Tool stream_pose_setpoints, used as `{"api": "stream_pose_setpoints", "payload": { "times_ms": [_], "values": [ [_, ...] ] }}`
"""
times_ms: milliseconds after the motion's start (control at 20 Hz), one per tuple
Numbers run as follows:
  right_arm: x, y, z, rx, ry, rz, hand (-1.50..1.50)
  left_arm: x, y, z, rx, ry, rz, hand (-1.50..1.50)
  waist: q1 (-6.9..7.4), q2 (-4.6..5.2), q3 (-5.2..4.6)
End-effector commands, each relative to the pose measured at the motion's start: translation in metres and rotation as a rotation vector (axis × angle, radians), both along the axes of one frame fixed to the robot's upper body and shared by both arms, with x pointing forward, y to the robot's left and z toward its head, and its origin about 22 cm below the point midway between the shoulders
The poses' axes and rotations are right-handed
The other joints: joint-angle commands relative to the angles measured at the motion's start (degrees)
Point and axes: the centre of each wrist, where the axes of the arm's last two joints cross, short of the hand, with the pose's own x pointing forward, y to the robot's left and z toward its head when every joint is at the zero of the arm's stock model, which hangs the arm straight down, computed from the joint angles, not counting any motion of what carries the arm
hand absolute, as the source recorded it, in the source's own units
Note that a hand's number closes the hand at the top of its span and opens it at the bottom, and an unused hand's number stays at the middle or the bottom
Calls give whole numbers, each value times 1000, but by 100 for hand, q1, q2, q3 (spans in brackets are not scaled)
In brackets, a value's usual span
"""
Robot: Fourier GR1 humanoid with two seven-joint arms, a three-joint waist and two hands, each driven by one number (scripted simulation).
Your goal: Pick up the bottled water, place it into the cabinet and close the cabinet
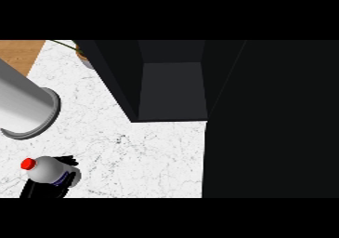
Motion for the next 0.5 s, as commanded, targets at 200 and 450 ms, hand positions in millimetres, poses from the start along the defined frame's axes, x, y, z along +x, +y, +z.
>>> {"api": "stream_pose_setpoints", "payload": {
  "times_ms": [200, 450],
  "values": [
    [-5, 13, 48, 50, -112, 32, -150, 11, 5, 1, -89, -91, -40, 150, 54, 5, 2],
    [-9, 18, 41, 43, -106, 37, -150, 46, -42, -2, -101, -122, 32, 150, -34, -8, 4]
  ]
}}
